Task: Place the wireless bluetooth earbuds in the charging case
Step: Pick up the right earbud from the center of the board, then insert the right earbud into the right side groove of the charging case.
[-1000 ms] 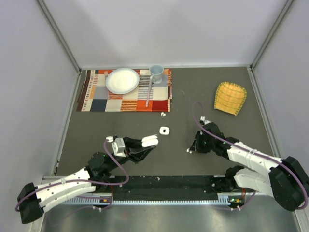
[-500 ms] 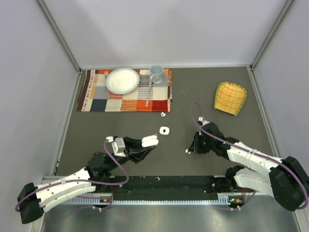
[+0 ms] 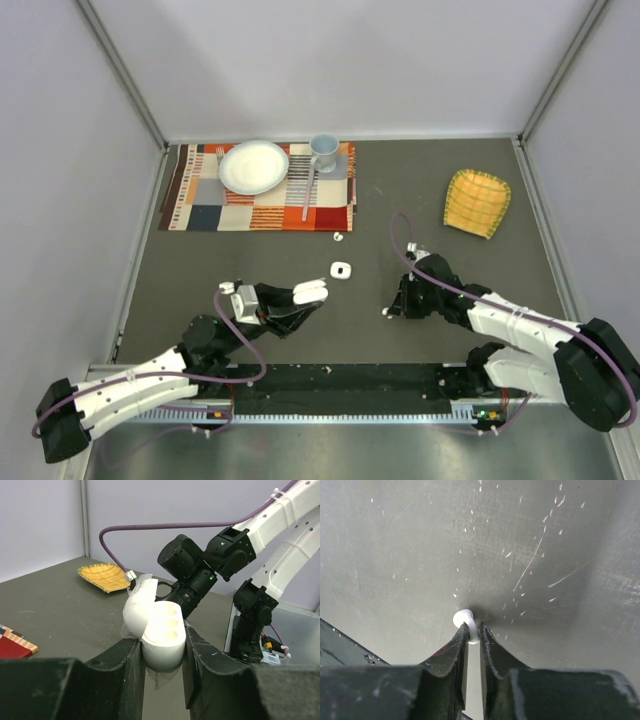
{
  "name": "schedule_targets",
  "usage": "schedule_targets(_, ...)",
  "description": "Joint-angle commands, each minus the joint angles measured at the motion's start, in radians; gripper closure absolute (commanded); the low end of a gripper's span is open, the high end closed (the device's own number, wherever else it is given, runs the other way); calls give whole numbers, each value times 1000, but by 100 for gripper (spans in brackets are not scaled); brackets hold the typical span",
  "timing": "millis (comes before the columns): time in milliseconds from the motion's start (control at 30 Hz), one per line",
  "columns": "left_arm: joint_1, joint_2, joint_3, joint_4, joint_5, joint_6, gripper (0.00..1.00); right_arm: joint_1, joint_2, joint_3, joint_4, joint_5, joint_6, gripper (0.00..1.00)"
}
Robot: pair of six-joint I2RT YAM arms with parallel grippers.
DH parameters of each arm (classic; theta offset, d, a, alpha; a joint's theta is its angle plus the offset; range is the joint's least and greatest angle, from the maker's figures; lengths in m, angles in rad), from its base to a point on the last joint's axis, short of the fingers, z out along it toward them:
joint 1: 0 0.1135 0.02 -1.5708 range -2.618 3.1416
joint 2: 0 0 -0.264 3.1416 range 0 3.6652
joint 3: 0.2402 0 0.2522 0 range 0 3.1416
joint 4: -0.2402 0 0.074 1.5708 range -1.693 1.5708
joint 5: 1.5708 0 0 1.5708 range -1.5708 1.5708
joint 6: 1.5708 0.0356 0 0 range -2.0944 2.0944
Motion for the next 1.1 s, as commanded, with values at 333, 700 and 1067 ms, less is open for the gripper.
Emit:
schedule_targets(333, -4, -17, -21, 20, 22, -16, 100, 17, -197, 38, 48, -57, -18, 100)
schedule_targets(700, -4, 4, -15, 29, 98, -7, 100, 15, -370, 309, 35, -288, -288, 100)
schedule_targets(1067, -4, 64, 8, 61, 187, 21, 100, 208, -302, 592, -59, -505, -672, 100)
